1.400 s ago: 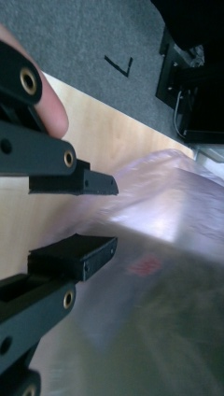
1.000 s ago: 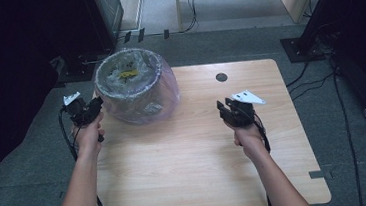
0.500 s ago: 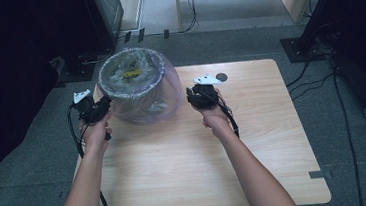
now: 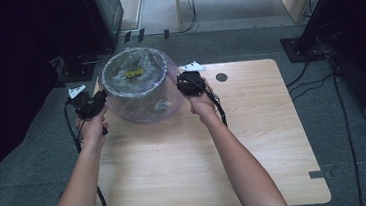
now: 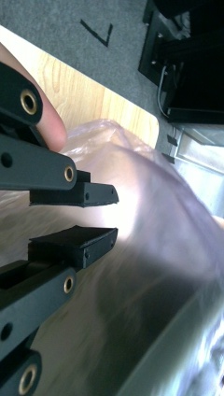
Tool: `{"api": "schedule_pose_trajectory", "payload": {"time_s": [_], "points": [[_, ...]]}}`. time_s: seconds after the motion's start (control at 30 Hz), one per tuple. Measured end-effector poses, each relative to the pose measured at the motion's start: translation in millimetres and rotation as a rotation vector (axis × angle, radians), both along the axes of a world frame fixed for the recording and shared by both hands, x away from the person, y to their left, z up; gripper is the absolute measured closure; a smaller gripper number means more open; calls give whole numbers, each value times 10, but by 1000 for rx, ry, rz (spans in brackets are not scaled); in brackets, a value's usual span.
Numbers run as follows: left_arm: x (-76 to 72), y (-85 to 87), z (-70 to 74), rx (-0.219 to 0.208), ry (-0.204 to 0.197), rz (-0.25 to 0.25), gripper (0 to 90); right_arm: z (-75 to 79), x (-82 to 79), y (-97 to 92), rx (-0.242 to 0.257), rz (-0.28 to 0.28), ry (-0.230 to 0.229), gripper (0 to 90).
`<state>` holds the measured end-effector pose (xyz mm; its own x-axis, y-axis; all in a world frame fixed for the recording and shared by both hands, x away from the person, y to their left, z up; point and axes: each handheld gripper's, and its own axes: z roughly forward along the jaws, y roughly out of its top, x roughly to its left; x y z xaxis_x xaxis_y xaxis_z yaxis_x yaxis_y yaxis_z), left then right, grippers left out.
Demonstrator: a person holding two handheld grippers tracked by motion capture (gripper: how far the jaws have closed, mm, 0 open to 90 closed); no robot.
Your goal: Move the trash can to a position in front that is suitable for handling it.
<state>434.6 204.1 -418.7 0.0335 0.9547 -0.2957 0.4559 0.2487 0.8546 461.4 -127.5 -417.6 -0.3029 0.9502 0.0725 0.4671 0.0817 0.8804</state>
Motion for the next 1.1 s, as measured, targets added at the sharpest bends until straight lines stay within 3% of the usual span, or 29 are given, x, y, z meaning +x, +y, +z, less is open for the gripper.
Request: {"api": "schedule_pose_trajectory", "payload": {"time_s": [0.1,0.27,0.33,0.37,0.53,0.63,0.87,1.1], "points": [[86,-23,55,-29,3,-16,773,40,102,113,36,-9,9,829],[170,-88,89,-13,18,-41,792,54,210,276,57,-4,9,856],[175,-102,85,-3,16,-49,833,48,221,308,53,9,11,857],[173,-124,73,20,16,-60,853,23,236,364,28,21,16,900],[146,-133,60,10,4,-89,900,-29,235,295,86,67,38,900],[117,-163,85,-2,-5,-104,900,-53,193,268,63,77,38,900],[49,-305,81,-2,-1,-126,900,-39,88,163,68,50,34,900],[-50,-417,49,-6,-13,-126,900,-27,-67,50,73,59,13,900]]}}
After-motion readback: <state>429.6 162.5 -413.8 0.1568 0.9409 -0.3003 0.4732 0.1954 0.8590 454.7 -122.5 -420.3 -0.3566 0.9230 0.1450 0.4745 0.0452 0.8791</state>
